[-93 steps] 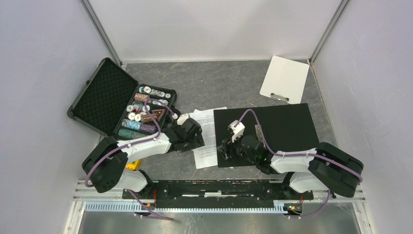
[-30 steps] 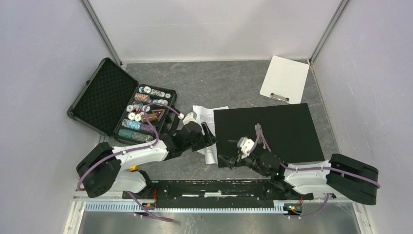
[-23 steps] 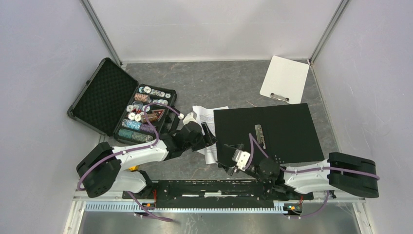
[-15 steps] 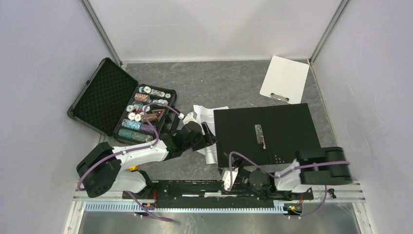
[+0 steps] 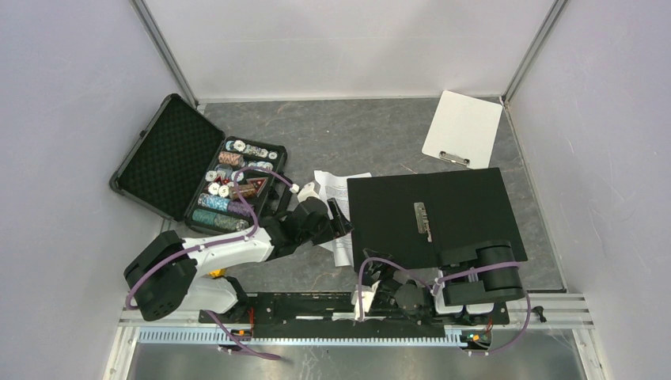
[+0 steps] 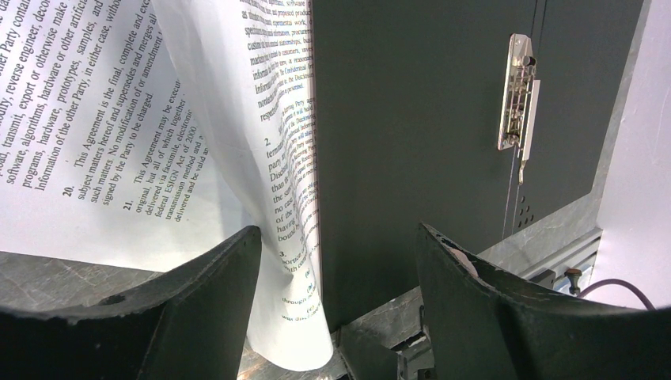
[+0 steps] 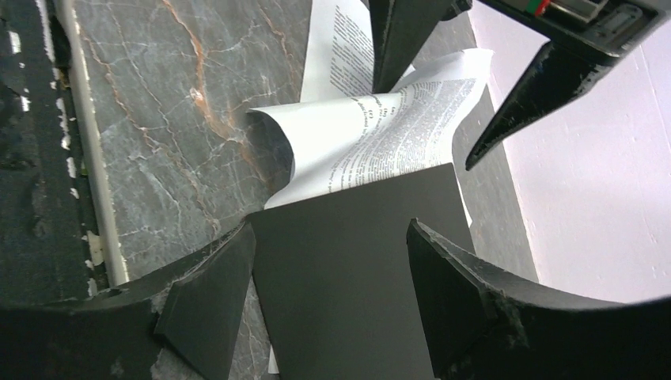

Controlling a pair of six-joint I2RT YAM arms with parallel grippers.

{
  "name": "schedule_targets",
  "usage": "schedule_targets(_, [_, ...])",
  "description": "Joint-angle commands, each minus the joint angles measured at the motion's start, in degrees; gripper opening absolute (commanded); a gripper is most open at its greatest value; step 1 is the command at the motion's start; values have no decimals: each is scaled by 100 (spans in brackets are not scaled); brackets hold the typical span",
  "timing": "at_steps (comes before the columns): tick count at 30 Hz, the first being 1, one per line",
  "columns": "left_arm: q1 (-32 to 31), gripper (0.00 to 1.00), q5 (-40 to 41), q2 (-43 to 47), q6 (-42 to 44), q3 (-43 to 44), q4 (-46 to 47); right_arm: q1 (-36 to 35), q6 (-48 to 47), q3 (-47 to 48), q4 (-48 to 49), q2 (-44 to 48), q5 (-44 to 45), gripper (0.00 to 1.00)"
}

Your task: Put the files into the folder

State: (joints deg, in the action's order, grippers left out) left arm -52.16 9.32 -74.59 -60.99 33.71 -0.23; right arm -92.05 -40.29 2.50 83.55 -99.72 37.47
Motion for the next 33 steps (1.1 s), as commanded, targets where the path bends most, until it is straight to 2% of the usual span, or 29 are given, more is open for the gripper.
schedule_targets(1, [-18, 77, 26, -101, 228, 226, 173, -32, 39, 86, 1138, -136, -344, 77])
schedule_targets(7, [-22, 77, 48, -115, 184, 210, 143, -32, 78, 198, 1475, -435, -754, 73])
schedule_targets(19, [-22, 77, 75, 34, 219, 262, -158, 110, -249, 299, 1974, -853, -856, 68])
schedule_targets(28, [-22, 77, 76, 214, 230, 294, -280, 292, -362, 588, 2311, -1232, -802, 51])
schedule_targets(33, [-22, 77, 101, 295, 237, 335, -320, 310, -531, 699, 2854, -1470, -436, 36])
